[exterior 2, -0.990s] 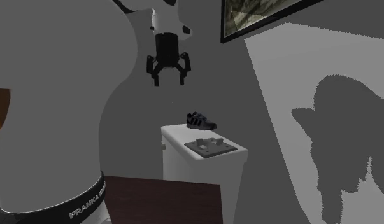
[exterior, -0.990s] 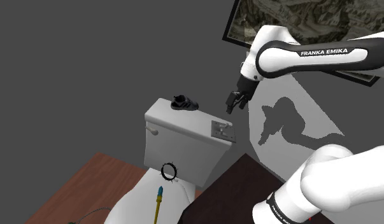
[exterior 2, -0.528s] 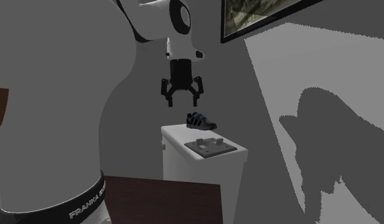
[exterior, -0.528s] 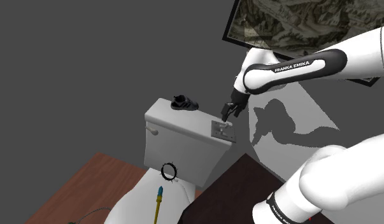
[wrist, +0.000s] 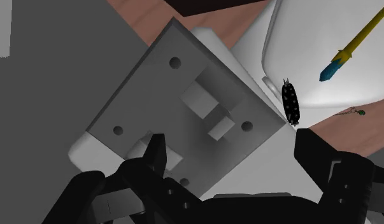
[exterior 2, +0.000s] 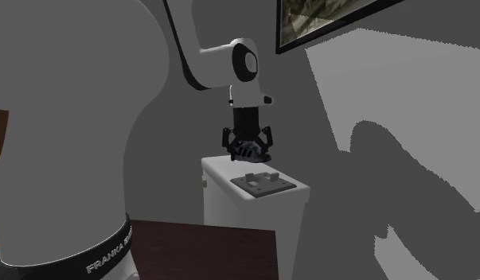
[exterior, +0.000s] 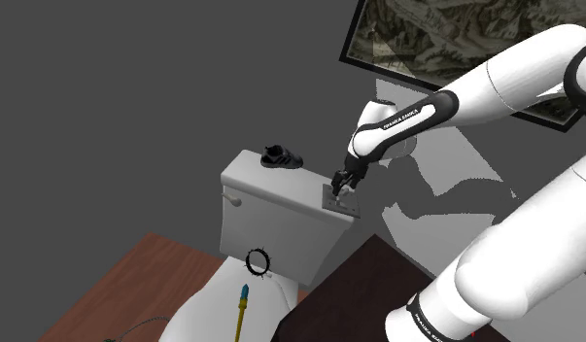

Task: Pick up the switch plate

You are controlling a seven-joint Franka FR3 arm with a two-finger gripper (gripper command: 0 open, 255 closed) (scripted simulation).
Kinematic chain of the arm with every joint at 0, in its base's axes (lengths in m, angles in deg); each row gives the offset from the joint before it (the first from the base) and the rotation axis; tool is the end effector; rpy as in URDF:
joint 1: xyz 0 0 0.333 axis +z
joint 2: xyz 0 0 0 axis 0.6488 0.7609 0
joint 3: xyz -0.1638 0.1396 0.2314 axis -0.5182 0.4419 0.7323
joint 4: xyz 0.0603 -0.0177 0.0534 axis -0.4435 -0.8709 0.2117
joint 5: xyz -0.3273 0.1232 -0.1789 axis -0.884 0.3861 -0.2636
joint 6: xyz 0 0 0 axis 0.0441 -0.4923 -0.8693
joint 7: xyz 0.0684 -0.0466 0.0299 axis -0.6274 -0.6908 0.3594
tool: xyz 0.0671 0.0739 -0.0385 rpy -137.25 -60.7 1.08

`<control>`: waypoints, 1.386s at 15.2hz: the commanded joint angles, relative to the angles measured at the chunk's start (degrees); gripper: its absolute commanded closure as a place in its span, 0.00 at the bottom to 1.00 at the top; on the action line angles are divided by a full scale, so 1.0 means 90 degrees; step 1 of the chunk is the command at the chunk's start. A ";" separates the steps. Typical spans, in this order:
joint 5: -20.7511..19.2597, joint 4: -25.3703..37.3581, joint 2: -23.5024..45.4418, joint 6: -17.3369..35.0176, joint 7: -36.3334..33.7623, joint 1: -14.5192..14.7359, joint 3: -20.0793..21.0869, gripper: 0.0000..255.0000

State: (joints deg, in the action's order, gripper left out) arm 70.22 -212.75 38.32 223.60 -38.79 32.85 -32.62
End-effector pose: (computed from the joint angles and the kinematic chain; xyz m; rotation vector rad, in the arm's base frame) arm 0.4073 -0.1628 0.2857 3.0849 -0.2032 -0.0026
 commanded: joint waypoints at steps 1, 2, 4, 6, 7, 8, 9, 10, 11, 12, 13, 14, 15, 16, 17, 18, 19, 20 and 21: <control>0.0077 0.0034 0.0331 0.0303 0.0084 -0.0010 -0.0037 0.00; 0.0103 0.0021 0.0420 0.0403 0.0100 -0.0008 -0.0038 0.00; 0.0162 0.0000 0.0601 0.0601 0.0135 -0.0005 -0.0036 0.00; 0.0228 -0.0014 0.0787 0.0797 0.0176 -0.0005 -0.0029 0.00; 0.0265 -0.0018 0.0882 0.0895 0.0198 -0.0006 -0.0024 0.00; 0.0287 -0.0020 0.0937 0.0951 0.0212 -0.0007 -0.0020 0.00; 0.0286 -0.0021 0.0937 0.0951 0.0211 -0.0007 -0.0019 0.00; 0.0290 -0.0005 0.0945 0.0944 0.0206 -0.0003 -0.0015 1.00; 0.0289 -0.0009 0.0942 0.0945 0.0207 -0.0004 -0.0016 1.00; 0.0289 -0.0011 0.0943 0.0948 0.0209 -0.0005 -0.0016 1.00; 0.0288 -0.0013 0.0942 0.0948 0.0209 -0.0005 -0.0017 1.00; 0.0288 -0.0013 0.0940 0.0947 0.0208 -0.0005 -0.0017 1.00; 0.0288 -0.0011 0.0940 0.0945 0.0209 -0.0006 -0.0017 1.00; 0.0288 -0.0013 0.0941 0.0947 0.0209 -0.0006 -0.0017 1.00; 0.0288 -0.0012 0.0941 0.0947 0.0210 -0.0006 -0.0017 1.00; 0.0288 -0.0012 0.0941 0.0947 0.0210 -0.0006 -0.0018 1.00; 0.0287 -0.0020 0.0937 0.0951 0.0212 -0.0007 -0.0019 1.00; 0.0248 -0.0017 0.0841 0.0854 0.0188 -0.0005 -0.0027 1.00; 0.0214 -0.0011 0.0747 0.0756 0.0167 -0.0003 -0.0033 1.00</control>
State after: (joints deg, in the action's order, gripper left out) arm 72.43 -212.78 45.79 231.08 -37.12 32.82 -32.85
